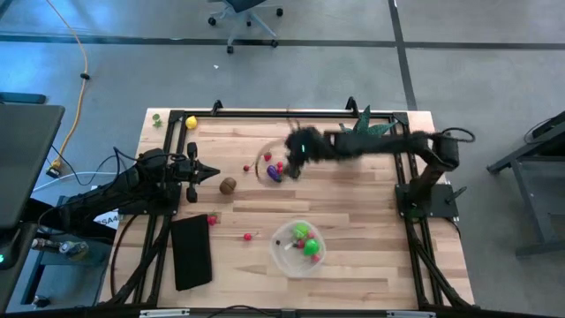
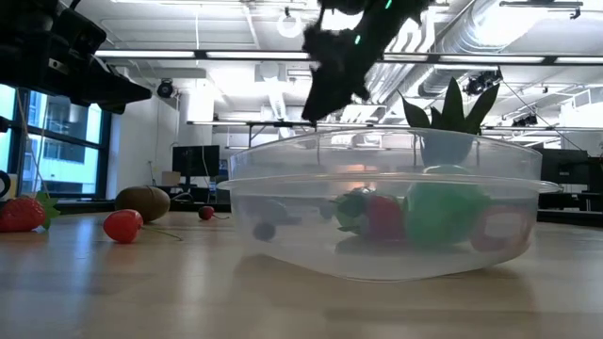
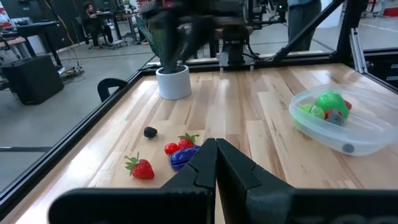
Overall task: Pick and placing Produce into tupperware
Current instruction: Put the blackberry into the transparent container
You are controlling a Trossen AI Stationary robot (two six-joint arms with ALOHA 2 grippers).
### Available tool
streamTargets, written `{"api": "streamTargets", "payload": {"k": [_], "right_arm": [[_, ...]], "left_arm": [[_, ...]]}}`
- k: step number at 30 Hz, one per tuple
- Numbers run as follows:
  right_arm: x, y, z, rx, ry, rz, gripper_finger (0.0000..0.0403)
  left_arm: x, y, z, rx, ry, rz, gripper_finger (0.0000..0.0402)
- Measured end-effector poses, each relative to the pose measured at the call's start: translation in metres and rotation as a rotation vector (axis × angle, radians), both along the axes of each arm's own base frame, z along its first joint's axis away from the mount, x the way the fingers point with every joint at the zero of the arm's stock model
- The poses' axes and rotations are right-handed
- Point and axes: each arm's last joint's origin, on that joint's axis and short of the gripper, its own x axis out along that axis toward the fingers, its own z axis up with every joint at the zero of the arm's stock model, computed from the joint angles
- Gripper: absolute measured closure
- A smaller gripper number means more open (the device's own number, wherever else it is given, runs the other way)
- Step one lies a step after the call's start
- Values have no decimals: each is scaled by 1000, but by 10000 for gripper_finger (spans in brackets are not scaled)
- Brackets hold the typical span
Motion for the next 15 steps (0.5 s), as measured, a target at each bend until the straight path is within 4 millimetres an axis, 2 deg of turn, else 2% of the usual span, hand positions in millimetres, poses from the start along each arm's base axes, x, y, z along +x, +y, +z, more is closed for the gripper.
{"api": "streamTargets", "payload": {"k": [3,6,10,15], "right_arm": [[-1,-42,-9,87,25,-74,274],[-2,-71,-24,154,84,-123,261],[3,-90,-48,214,184,-159,240],[10,-100,-67,242,265,-177,213]], "left_arm": [[0,0,0,0,0,0,401],[0,0,0,0,0,0,401],[0,0,0,0,0,0,401],[0,0,0,0,1,0,401]]}}
